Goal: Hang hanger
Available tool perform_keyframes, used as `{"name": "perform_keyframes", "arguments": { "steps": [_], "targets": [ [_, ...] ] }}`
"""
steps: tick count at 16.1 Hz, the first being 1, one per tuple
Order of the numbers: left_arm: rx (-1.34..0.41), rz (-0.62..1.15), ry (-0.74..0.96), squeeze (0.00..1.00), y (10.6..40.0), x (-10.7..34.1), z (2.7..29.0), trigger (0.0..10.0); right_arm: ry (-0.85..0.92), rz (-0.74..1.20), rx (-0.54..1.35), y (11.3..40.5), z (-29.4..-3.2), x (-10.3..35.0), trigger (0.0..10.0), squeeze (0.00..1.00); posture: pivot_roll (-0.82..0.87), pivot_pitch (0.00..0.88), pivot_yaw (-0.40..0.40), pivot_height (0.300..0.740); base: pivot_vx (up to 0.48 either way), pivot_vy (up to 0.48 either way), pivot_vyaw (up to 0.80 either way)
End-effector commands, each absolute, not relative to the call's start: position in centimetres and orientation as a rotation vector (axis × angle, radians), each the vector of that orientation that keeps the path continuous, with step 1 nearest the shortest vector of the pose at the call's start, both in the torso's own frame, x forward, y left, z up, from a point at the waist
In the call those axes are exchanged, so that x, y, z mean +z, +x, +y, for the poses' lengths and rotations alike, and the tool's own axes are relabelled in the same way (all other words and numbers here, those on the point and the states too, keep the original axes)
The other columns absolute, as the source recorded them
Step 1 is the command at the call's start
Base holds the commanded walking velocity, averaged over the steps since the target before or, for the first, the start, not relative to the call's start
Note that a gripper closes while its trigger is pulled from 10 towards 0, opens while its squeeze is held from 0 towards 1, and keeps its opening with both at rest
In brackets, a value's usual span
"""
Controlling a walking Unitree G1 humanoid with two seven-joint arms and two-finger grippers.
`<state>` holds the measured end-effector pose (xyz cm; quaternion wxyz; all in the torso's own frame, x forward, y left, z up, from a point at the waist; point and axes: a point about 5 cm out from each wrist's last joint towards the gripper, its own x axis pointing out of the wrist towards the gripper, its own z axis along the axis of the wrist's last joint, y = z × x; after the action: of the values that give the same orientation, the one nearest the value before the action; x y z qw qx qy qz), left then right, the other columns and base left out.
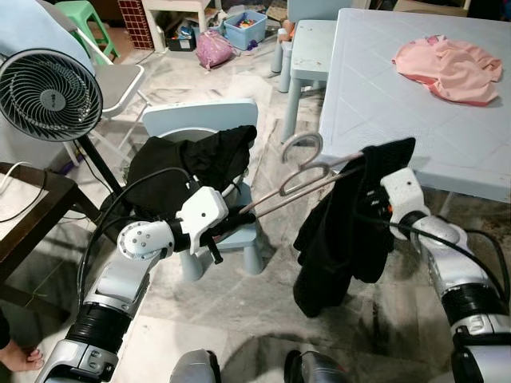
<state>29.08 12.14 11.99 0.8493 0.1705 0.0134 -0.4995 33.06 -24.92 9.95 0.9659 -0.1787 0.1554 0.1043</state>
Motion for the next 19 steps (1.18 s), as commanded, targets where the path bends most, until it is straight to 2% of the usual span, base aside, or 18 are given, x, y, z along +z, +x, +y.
{"name": "perform_keyframes", "arguments": {
  "steps": [1,6,12,19],
  "targets": [
    [-1.068,-0.038,0.333,0.00,29.0,13.3,11.6,0.0,-0.349,0.277,0.159,33.6,-25.0,11.0,0.0,0.00,0.00,0.094,0.042,0.740,0.000,0.000,0.00],
    [-1.096,-0.034,0.309,0.00,28.5,13.1,11.0,0.0,-0.302,0.255,0.115,33.8,-24.6,10.7,0.0,0.00,0.00,0.080,0.030,0.740,0.000,0.000,0.00],
    [-1.098,-0.022,0.303,0.00,28.2,13.0,11.0,0.0,-0.093,0.253,0.082,34.0,-23.7,9.9,0.0,0.00,0.01,0.072,0.023,0.740,0.000,0.000,0.00],
    [-1.087,-0.027,0.284,0.00,28.2,12.8,10.4,0.0,0.012,0.252,0.038,34.1,-23.8,9.5,0.0,0.00,-0.01,0.071,-0.001,0.740,0.000,0.000,0.00]
  ]
}}
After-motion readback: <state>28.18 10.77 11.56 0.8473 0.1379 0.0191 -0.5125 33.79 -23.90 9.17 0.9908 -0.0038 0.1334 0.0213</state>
